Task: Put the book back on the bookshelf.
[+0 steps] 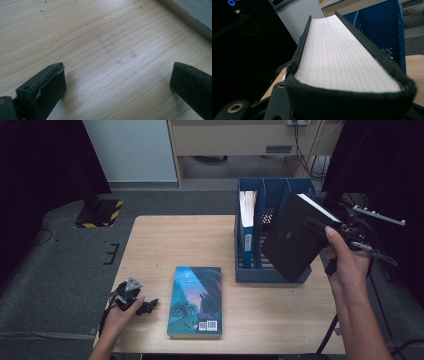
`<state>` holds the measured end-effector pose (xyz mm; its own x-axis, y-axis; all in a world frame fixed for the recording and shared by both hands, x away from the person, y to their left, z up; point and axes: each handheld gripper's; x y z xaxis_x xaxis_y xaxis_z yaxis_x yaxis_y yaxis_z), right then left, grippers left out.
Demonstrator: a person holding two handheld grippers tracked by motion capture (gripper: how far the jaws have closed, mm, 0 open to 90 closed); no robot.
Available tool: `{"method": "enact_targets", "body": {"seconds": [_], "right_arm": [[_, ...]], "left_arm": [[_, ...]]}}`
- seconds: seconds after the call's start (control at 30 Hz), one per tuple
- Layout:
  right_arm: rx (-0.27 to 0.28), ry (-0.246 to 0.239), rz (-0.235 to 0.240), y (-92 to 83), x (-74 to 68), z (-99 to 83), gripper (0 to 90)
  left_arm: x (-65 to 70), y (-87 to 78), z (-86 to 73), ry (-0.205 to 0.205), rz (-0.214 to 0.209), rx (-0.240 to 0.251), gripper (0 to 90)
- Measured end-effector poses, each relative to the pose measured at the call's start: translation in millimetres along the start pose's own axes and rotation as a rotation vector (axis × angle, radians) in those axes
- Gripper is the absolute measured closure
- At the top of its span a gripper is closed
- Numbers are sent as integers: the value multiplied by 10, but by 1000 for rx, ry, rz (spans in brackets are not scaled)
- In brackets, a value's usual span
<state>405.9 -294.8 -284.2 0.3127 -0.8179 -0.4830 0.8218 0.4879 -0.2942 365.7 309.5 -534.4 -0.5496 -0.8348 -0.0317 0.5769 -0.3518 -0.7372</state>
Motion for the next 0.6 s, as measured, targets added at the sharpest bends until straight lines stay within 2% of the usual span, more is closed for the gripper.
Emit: {"method": "enact_targets", "body": {"seconds": [0.33,0.6], "right_arm": [[2,-1,-57,153,117,102,533],[6,7,-90,101,204,121,534]], "left_arm": [[-2,3,-5,2,-1,6,0],[-3,5,-6,4,-3,9,0]]}}
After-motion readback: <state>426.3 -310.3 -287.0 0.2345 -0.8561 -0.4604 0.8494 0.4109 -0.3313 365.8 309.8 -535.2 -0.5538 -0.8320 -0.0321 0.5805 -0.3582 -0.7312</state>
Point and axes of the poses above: each handheld gripper's, and its own axes: y roughly forward along the jaws, z roughly out of its top, x roughly to its right, and after that the axes turned 2 degrees about y, right-handed
